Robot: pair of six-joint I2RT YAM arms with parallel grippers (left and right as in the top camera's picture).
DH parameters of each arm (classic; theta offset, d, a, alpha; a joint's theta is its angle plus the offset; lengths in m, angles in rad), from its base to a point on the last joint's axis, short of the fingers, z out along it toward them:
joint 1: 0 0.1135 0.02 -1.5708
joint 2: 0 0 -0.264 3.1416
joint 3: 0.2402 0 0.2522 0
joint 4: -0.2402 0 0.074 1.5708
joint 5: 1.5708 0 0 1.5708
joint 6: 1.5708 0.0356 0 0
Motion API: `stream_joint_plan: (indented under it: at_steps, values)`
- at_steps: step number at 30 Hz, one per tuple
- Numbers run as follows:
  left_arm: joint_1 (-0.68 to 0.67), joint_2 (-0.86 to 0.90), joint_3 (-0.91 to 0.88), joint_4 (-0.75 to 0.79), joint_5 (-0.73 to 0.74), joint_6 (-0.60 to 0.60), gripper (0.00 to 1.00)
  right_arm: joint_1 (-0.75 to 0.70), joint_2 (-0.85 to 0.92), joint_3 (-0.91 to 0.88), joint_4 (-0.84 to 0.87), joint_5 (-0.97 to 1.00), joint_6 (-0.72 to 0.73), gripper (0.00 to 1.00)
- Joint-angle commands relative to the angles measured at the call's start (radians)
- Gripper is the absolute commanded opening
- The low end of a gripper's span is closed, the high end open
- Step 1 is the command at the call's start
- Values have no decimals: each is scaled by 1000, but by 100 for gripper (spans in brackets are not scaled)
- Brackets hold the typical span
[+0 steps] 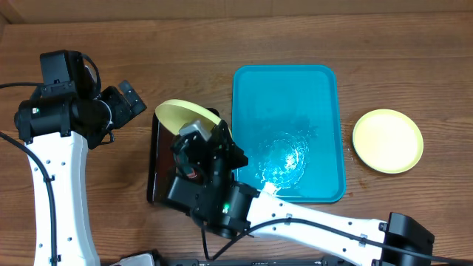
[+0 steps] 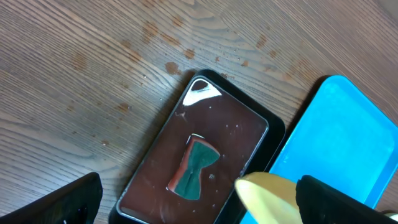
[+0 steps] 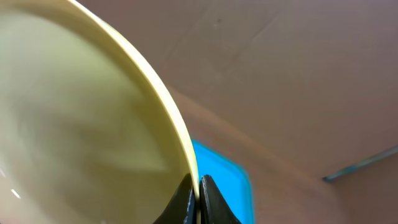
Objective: Clean dirty plates on tray and stack at the side
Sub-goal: 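Lift the yellow plate with the right gripper and tilt it over the basin, then carry the yellow plate right and stack it on the plate pile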
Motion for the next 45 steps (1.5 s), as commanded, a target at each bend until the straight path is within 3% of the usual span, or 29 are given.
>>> stream_joint_plan:
  at_steps: [1, 3, 8, 14, 23, 30, 34, 40, 44, 45]
  values:
    - [5, 6, 19, -2, 14, 15, 100, -84, -10, 22, -31, -271, 208, 4]
    - [5, 6, 19, -2, 14, 14, 100, -154, -10, 22, -48, -512, 283, 4]
    - [5, 6, 19, -2, 14, 15, 100, -381, -48, 24, -52, -1084, 292, 4]
    - [5, 6, 19, -2, 14, 15, 100, -739, -177, 24, -80, -1490, 291, 4]
    - [5, 6, 19, -2, 14, 15, 100, -1385, -215, 2, -380, -1452, 291, 4]
    - [5, 6, 19, -2, 14, 14, 100, -1690, -177, -128, -428, -1363, 281, 4]
    - [5, 6, 19, -2, 14, 15, 100, -1808, -171, -259, -358, -1366, 281, 4]
    - [5, 6, 19, -2, 14, 15, 100, -1848, -171, -352, -290, -1400, 280, 4]
    - [5, 6, 19, -2, 14, 14, 100, -1843, -176, -337, -291, -1474, 241, 21]
    - [5, 6, 19, -2, 14, 15, 100, -1839, -185, -322, -295, -1516, 203, 32]
